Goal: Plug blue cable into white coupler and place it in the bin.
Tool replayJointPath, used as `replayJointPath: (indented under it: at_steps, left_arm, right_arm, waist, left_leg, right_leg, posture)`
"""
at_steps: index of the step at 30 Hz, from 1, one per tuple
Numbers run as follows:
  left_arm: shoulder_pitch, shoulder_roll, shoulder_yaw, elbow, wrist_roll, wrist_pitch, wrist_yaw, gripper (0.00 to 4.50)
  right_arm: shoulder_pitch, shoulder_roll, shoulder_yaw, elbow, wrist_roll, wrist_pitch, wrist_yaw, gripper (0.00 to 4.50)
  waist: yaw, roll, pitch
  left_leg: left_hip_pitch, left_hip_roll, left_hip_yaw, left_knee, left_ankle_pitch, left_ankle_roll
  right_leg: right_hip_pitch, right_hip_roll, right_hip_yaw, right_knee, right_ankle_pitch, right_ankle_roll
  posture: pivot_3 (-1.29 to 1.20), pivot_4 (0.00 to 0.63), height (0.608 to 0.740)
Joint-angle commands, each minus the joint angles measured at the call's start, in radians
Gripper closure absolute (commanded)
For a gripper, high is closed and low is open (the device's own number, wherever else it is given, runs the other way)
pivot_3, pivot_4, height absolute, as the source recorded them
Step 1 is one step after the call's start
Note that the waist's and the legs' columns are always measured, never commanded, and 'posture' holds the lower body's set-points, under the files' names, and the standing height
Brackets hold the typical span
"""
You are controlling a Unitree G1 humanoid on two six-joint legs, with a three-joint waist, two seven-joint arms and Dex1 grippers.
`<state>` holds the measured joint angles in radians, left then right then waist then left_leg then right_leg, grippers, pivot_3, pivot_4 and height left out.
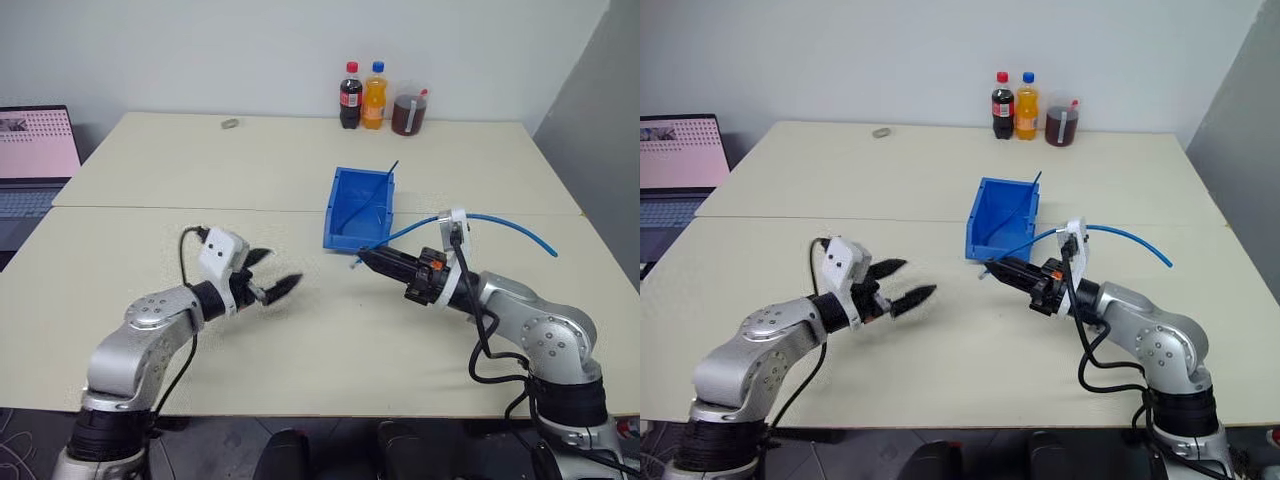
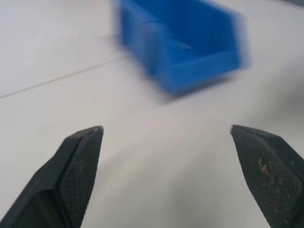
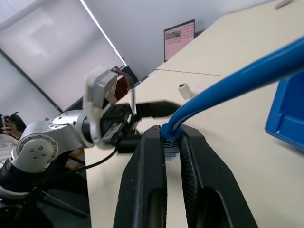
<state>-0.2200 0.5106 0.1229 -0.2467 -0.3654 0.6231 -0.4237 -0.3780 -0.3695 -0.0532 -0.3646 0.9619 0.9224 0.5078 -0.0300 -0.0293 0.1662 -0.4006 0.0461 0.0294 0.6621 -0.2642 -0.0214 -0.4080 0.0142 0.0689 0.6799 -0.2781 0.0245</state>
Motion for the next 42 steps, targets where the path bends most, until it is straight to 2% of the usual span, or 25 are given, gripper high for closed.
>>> replayJointPath:
  at_steps: [1,6,11,25,39,42]
  left_arm:
    - [-0.053,-0.070,0.033,0.043,0.134,-0.038,0.230,0.00]
    - [-0.132,-0.183,0.088,0.129,0.208,0.052,0.463,0.00]
    - [-0.201,-0.202,0.109,0.205,0.259,0.113,0.559,0.00]
    - [-0.358,-0.197,0.180,0.410,0.254,0.115,0.586,0.00]
    - [-0.496,-0.169,0.181,0.696,0.266,-0.079,0.581,0.00]
    - [-0.509,-0.163,0.180,0.732,0.270,-0.117,0.585,0.51]
  right_arm:
    - [-0.014,-0.002,0.011,0.001,-0.019,-0.033,0.030,4.38]
    - [-0.035,0.002,0.028,0.024,-0.044,-0.045,0.053,4.38]
    - [-0.040,0.002,0.032,0.029,-0.057,-0.053,0.062,4.38]
    - [-0.028,0.013,0.025,0.014,-0.070,-0.057,0.053,4.38]
    - [-0.027,0.015,0.026,0.003,-0.069,-0.050,0.046,4.39]
    - [-0.026,0.015,0.026,0.001,-0.067,-0.049,0.043,4.39]
  waist:
    - [0.000,-0.003,0.002]
    - [0.000,-0.005,0.003]
    - [-0.002,-0.006,0.003]
    - [-0.001,-0.007,0.004]
    - [0.000,-0.008,0.005]
    - [0.000,-0.008,0.005]
  left_leg:
    - [0.000,0.000,0.000,0.000,0.000,0.000]
    - [-0.001,0.000,0.000,0.000,0.000,0.000]
    - [-0.001,0.000,-0.001,0.000,0.000,0.000]
    - [-0.001,-0.001,-0.001,0.000,0.000,-0.001]
    - [-0.001,-0.001,-0.001,0.000,0.000,-0.001]
    - [-0.001,-0.001,-0.001,0.000,0.000,-0.001]
  right_leg:
    - [0.000,0.000,0.000,0.000,0.000,0.000]
    - [0.000,0.000,0.000,0.000,0.003,-0.004]
    - [0.000,0.000,-0.001,0.000,0.003,-0.004]
    - [0.000,0.000,-0.002,0.000,0.003,-0.004]
    - [0.000,-0.001,-0.003,0.000,0.004,-0.004]
    - [0.000,-0.001,-0.003,0.000,0.004,-0.004]
  posture:
    - [0.00,0.150,0.740]
    - [0.00,0.150,0.740]
    - [0.00,0.150,0.740]
    - [0.00,0.150,0.740]
    - [0.00,0.150,0.740]
    - [0.00,0.150,0.740]
